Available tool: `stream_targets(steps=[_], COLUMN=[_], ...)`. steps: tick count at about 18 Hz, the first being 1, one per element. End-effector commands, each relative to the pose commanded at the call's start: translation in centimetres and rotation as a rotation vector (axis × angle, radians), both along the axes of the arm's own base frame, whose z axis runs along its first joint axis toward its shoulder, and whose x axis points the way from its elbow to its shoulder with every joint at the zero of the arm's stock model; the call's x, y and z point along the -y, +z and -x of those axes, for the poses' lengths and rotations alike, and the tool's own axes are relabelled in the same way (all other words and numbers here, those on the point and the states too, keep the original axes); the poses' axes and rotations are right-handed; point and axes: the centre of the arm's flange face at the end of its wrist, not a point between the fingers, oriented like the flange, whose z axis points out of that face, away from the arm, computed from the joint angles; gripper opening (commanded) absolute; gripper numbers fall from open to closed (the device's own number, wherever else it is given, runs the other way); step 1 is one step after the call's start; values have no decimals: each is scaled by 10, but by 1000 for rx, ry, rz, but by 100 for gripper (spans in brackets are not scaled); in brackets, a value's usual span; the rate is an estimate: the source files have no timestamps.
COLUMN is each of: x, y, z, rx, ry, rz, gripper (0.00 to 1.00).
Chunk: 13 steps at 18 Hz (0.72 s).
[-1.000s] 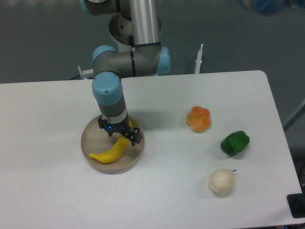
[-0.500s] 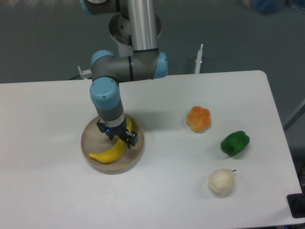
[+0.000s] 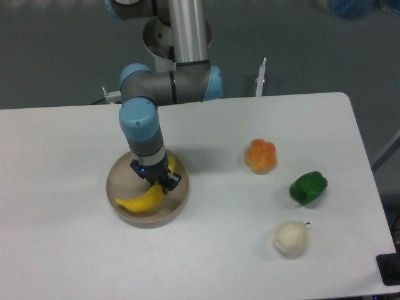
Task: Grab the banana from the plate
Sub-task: 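Lift the banana off the plate and carry it toward the orange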
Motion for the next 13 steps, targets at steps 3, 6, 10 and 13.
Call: stream_targets(steps=[3,6,10,13], x=[19,38,48,40], y=[37,51,71,78], z=[77,133,183,204], rx=[-62,-100,-146,-168], ry=[-46,-79,-98,-115], rz=[-27,-24,-35,-45], gripper=[36,36,36,36])
